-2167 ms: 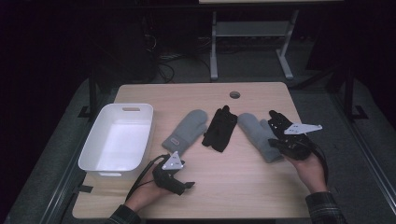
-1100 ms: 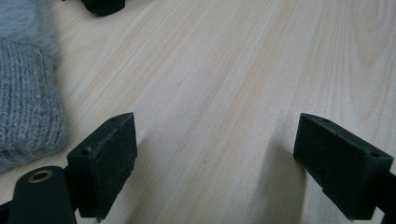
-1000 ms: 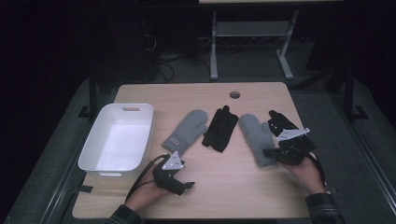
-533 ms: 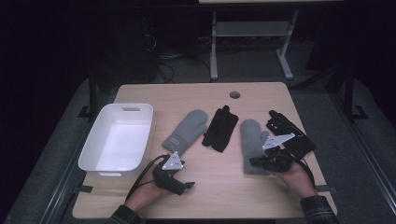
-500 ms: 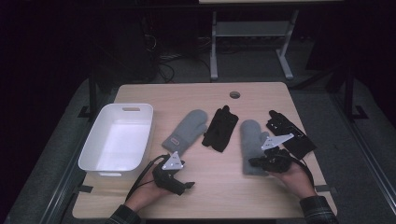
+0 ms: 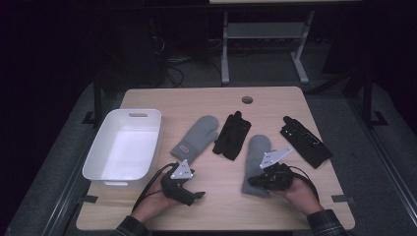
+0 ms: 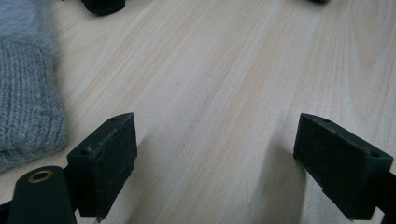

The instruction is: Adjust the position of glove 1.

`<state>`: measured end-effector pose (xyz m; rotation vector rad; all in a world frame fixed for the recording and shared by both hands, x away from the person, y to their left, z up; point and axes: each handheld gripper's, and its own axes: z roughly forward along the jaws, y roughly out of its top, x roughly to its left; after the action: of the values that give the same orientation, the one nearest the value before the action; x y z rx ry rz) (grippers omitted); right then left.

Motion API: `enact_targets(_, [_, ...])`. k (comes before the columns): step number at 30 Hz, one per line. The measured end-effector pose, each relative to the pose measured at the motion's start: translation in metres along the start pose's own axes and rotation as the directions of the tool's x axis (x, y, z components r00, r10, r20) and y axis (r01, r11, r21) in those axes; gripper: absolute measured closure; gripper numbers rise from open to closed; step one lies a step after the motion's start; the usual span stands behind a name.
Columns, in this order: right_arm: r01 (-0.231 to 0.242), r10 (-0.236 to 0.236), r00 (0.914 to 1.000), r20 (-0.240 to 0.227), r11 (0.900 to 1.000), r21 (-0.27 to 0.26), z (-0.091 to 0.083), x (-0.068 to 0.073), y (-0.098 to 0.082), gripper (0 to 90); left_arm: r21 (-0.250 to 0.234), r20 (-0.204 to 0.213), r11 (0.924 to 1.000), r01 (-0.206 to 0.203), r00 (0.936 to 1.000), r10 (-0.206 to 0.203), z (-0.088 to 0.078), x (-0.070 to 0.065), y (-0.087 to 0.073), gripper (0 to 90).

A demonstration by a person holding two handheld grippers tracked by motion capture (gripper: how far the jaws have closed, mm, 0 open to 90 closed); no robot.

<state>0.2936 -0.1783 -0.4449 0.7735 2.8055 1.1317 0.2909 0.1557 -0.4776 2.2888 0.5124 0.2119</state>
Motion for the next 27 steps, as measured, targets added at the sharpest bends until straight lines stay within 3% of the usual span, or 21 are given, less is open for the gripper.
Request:
enact_targets(6, [0.029, -0.029, 0.9985, -0.048, 1.000, 0.002, 0.008, 0.012, 0.005, 90.0, 0.002, -0.002, 1.0000, -0.001, 1.0000, 0.001, 0.000, 0.000, 0.000, 12.5])
enact_targets(11, [0.031, -0.032, 0.9980, -0.054, 0.999, -0.021, 0.005, 0.013, 0.007, 90.0, -0.001, -0.002, 1.0000, 0.003, 1.0000, -0.003, 0.000, 0.000, 0.000, 12.4])
enact_targets(14, [0.026, -0.027, 0.9992, -0.028, 0.999, -0.042, -0.002, 0.007, 0.007, 90.0, -0.005, -0.001, 1.0000, 0.006, 1.0000, -0.006, 0.000, -0.001, 0.000, 12.4])
enact_targets(15, [0.014, -0.014, 0.9999, 0.007, 0.998, -0.055, -0.008, -0.001, 0.006, 90.0, -0.005, 0.000, 1.0000, 0.006, 1.0000, -0.006, 0.000, -0.001, 0.000, 12.4])
enact_targets(17, [-0.001, 0.003, 0.9997, 0.026, 0.998, -0.061, -0.011, -0.007, 0.006, 90.0, -0.002, 0.000, 1.0000, 0.003, 1.0000, -0.003, 0.000, 0.000, 0.000, 12.4])
enact_targets(19, [-0.022, 0.029, 0.9953, 0.093, 0.997, -0.077, -0.019, -0.027, 0.006, 90.0, 0.000, 0.000, 1.0000, 0.005, 1.0000, -0.005, 0.000, -0.001, 0.000, 12.4])
enact_targets(20, [-0.022, 0.029, 0.9953, 0.093, 0.997, -0.077, -0.019, -0.027, 0.006, 90.0, -0.001, -0.002, 1.0000, -0.001, 1.0000, 0.001, 0.000, 0.000, 0.000, 12.4])
enact_targets(22, [-0.043, 0.055, 0.9893, 0.135, 0.995, -0.086, -0.024, -0.039, 0.004, 90.0, -0.001, -0.002, 1.0000, 0.000, 1.0000, 0.000, 0.000, 0.000, 0.000, 12.4])
enact_targets(23, [-0.062, 0.078, 0.9819, 0.173, 0.993, -0.097, -0.027, -0.051, 0.002, 90.0, -0.001, -0.001, 1.0000, -0.001, 1.0000, 0.001, 0.000, 0.000, 0.000, 12.4])
enact_targets(27, [-0.103, 0.121, 0.9731, 0.196, 0.989, -0.104, -0.030, -0.064, -0.002, 90.0, 0.001, 0.000, 1.0000, 0.004, 1.0000, -0.004, 0.000, 0.000, 0.000, 12.4])
